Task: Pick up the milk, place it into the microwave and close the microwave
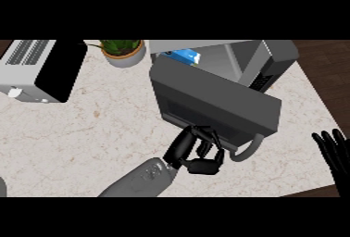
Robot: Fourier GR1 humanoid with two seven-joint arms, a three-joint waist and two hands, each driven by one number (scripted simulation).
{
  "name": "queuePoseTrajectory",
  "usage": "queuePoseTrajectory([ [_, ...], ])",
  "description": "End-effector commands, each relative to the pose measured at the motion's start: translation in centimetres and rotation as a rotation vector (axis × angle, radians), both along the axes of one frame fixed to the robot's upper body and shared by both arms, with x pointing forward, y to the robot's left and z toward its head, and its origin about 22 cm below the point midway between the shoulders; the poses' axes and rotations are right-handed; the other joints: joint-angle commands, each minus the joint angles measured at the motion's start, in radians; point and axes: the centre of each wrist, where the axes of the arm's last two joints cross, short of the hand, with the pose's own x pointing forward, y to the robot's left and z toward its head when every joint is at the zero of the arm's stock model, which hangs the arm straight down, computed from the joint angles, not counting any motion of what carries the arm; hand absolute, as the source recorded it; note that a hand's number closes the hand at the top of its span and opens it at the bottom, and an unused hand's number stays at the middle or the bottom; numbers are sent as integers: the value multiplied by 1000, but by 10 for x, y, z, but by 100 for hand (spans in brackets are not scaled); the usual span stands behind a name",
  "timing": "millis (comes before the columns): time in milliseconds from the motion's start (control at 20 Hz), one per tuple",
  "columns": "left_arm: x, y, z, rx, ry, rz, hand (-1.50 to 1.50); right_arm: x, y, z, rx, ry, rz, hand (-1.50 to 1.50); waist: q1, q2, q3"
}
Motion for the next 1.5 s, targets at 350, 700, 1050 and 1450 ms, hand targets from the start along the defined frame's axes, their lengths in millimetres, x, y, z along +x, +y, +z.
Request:
queuePoseTrajectory([
  [350, 28, -16, 40, -122, -16, 255, 150, 15, -10, 44, -105, -65, 63, -150, -60, 11, 0],
  [700, 46, -18, 52, -106, 5, 357, -150, 29, -25, 78, -175, -158, 25, -150, -97, 26, 2],
  [1050, 63, -19, 71, -183, 28, 460, -150, 39, -41, 131, -443, -324, -122, 150, -115, 42, -1],
  [1450, 66, -20, 75, -217, 36, 501, -150, 48, -39, 141, -468, -363, -132, 150, -110, 54, 3],
])
